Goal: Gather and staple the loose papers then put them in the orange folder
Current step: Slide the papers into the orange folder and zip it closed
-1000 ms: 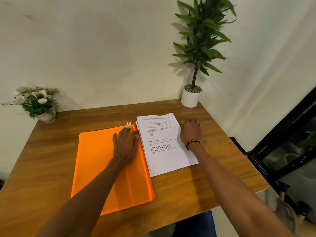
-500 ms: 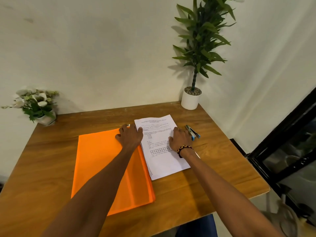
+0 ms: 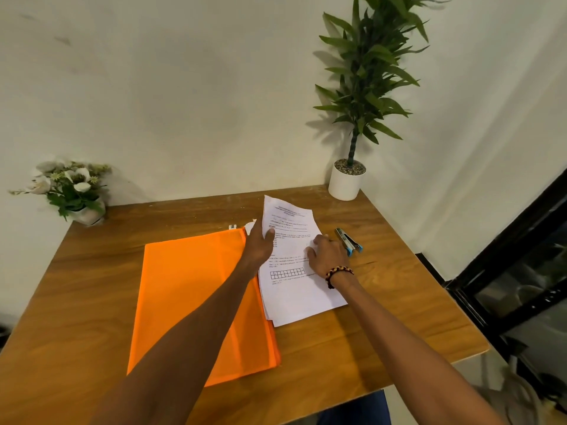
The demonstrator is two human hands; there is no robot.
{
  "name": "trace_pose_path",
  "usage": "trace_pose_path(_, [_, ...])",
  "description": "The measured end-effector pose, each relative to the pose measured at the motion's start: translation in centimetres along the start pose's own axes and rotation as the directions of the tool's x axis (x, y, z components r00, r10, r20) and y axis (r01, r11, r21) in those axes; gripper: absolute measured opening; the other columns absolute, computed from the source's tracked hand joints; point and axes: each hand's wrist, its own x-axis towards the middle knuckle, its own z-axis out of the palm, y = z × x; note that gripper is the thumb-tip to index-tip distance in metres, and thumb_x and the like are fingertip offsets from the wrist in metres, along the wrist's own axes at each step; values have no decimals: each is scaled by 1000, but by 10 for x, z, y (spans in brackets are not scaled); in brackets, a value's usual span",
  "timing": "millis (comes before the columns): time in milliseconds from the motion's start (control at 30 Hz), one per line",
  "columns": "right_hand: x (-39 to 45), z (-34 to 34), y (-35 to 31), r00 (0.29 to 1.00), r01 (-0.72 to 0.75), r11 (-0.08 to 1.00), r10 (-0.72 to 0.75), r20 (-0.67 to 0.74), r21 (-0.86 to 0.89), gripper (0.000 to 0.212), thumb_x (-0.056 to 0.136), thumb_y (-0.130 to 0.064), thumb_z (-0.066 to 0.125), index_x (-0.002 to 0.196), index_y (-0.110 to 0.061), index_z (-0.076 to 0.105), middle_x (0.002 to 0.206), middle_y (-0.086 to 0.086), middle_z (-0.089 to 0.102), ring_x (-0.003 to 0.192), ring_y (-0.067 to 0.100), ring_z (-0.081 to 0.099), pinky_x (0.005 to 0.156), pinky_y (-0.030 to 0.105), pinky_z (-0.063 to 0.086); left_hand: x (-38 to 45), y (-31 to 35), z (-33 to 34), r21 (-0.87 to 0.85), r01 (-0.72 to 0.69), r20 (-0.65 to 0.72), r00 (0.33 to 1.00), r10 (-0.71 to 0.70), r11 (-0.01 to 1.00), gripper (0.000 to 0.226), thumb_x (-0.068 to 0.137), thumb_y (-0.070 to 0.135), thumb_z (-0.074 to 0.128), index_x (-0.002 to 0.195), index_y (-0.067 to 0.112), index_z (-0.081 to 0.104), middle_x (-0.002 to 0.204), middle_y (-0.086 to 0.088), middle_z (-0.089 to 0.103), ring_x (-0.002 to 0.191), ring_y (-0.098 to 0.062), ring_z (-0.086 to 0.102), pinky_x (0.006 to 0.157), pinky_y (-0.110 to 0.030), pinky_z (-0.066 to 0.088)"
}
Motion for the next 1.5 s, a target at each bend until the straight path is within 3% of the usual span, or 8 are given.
trace_pose_path(200, [11,-18,-3,991,-112,808,137,-1,578,60,79,-49,74,125,-18,52,118,-2,65,111,22,59,87,37,52,-3,8,-26,-302,106,-10,993,-114,947,38,104,15,55,142,15,53,129,-6,68,106,-24,72,73,-37,63])
trace_pose_path(367, [20,-40,-16,909,-216,458,-229,349,862,52,87,-16,77,135,-11,58,128,0,68,119,20,64,99,35,53,-4,10,-65,-352,137,-65,983,-170,926,35,103,16,57,138,14,58,124,-5,71,100,-24,73,68,-38,62])
trace_pose_path(733, [3,-18,-93,952,134,871,-246,183,474,88,94,-5,52,152,-44,-2,126,14,61,105,34,63,92,44,52,-6,25,-60,-491,200,7,974,-226,848,68,98,23,66,155,20,29,141,-7,58,116,-31,65,80,-43,60])
trace_pose_path(900, [9,-22,-98,926,212,787,-352,139,580,32,98,-10,53,128,-17,62,128,5,64,118,21,58,106,45,45,0,25,-65,-509,177,-92,962,-258,843,49,107,32,46,151,13,35,138,-9,59,105,-29,67,72,-38,61])
trace_pose_path(1100, [10,-33,-93,937,-199,497,-155,313,844,88,99,-21,60,157,-21,-6,152,0,34,138,18,40,115,43,37,-2,14,-85,-465,294,-7,942,-335,835,38,101,17,60,138,13,56,120,-12,73,100,-32,74,81,-49,62])
trace_pose_path(1267, [-1,-36,-98,810,-492,298,-189,555,818,53,98,-33,61,143,-7,50,133,13,64,119,32,63,104,48,49,-5,12,-81,-434,292,-14,944,-331,852,37,101,16,59,138,13,56,123,-12,71,104,-32,73,90,-56,58])
trace_pose_path(1367, [-7,-38,-98,710,-599,111,-384,590,793,73,98,-68,22,142,-19,53,134,9,64,126,30,59,108,47,44,-11,15,-76,-401,290,66,955,-288,869,41,103,31,55,141,15,55,125,-10,72,107,-30,72,92,-50,59])
trace_pose_path(1500, [-9,-28,-119,741,-547,284,-273,614,787,54,103,-50,41,146,-18,41,133,8,62,116,27,64,95,44,55,-20,22,-67,-459,209,184,973,-138,863,47,108,43,37,145,17,48,134,-14,65,115,-29,68,84,-40,61])
